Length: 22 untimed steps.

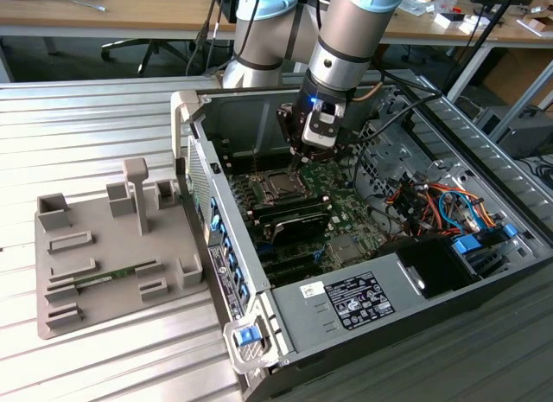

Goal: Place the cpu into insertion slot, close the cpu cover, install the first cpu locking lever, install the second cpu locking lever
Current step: 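Install the first cpu locking lever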

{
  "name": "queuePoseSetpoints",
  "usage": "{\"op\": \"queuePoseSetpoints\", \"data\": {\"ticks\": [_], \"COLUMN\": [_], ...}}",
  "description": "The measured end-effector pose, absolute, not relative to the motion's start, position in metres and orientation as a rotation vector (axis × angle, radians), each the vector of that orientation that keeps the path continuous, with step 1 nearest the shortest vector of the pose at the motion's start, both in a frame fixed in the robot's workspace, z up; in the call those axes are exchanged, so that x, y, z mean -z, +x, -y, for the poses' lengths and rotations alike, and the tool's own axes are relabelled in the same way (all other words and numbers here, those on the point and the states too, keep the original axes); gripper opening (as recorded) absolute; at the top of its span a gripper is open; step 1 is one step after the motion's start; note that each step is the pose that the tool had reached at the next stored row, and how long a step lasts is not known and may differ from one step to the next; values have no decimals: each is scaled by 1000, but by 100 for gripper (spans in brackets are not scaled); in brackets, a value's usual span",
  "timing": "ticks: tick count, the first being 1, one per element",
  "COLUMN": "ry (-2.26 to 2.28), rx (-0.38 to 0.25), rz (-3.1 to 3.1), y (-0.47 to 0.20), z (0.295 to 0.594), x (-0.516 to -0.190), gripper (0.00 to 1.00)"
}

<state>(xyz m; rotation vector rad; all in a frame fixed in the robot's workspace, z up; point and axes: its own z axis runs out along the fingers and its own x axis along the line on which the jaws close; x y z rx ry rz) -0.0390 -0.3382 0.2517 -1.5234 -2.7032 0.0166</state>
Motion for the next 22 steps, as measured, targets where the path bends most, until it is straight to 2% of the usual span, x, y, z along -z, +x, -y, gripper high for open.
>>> {"op": "queuePoseSetpoints", "data": {"ticks": [22], "ry": [-1486], "rx": [-17], "rz": [2724], "y": [-39], "z": [338], "x": [-252], "gripper": [10]}}
